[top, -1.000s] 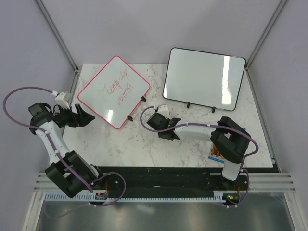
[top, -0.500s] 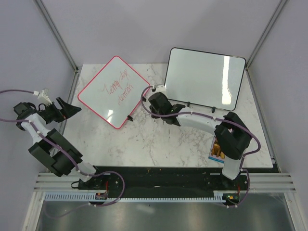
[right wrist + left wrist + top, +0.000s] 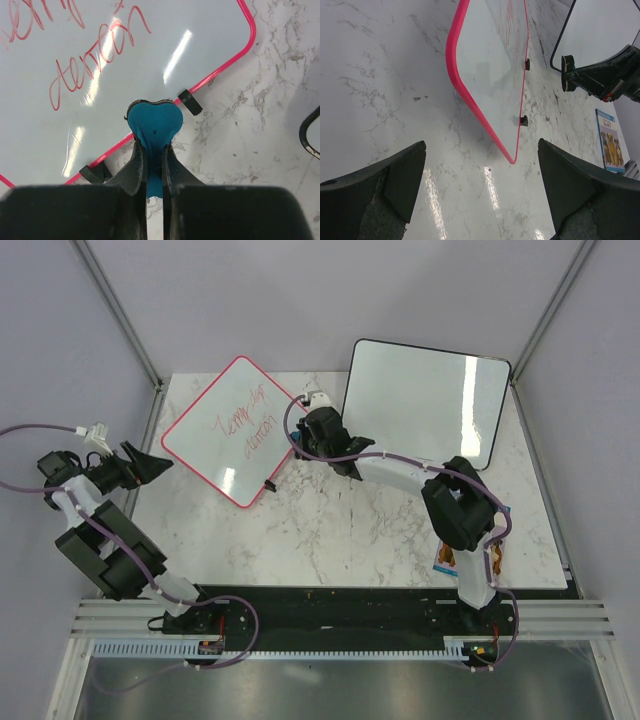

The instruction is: Erase the whiteboard

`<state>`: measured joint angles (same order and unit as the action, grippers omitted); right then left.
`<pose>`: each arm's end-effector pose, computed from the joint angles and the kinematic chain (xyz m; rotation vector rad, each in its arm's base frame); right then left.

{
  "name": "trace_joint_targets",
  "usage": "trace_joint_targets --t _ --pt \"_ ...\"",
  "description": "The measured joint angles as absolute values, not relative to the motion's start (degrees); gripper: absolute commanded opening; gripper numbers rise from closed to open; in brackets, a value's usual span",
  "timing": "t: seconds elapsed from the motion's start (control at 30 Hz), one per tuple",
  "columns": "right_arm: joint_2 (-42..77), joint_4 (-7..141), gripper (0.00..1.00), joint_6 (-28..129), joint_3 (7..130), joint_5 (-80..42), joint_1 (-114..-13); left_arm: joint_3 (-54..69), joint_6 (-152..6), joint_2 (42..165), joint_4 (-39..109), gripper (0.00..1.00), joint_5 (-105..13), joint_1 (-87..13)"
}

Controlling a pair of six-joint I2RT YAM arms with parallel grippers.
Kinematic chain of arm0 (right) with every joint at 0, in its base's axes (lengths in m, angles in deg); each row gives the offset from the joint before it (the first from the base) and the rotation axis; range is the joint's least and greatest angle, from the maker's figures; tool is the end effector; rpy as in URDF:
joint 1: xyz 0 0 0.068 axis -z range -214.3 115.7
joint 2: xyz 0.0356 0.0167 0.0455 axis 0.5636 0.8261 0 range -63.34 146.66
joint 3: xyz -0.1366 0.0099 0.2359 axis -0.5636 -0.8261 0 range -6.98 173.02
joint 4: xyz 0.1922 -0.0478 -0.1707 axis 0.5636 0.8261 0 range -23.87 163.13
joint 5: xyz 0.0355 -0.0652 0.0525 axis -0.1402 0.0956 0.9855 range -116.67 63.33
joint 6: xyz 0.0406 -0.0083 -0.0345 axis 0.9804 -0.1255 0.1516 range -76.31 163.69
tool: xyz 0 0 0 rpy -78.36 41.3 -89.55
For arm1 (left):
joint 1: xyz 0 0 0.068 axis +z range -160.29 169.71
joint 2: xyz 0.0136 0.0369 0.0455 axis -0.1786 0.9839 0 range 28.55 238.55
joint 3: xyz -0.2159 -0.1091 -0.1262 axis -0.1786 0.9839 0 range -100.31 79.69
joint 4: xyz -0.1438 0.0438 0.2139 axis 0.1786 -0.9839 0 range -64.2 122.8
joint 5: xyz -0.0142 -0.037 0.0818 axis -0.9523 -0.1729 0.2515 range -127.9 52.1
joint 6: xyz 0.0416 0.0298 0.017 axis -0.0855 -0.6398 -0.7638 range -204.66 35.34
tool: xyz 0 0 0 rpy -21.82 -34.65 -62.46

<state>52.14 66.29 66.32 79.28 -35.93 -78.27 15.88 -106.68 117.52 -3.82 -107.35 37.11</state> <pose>0.3435 0.3235 0.2311 -0.2938 2.1013 0.5368 0.2299 0.2007 0.2514 -0.0968 1.9721 -0.8299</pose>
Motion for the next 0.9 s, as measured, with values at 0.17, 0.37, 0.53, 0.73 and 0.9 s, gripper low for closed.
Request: trace_joint_targets --t 0.17,0.37,0.53,0.73,0.9 --pt "55.1 62.2 0.0 65.3 80.4 -33.0 -77.8 21.5 -101.5 117.0 4.9 1.0 -104.3 31.7" --pt "57.2 56.8 0.0 64.9 82.1 -30.3 -77.1 23.0 -96.4 117.9 12.9 0.98 -100.2 26.5" --pt "59.4 51.8 0.0 64.8 85.5 -28.8 -76.8 23.0 -93.5 122.8 18.9 0.95 -98.1 24.3" --pt "63.3 45.5 0.0 63.9 88.4 -26.3 -76.5 23.0 -91.0 126.9 25.5 0.93 -96.5 21.1" --pt "65.4 43.1 0.0 63.4 88.4 -25.0 -76.3 23.0 -89.8 127.6 28.9 0.86 -97.3 19.3"
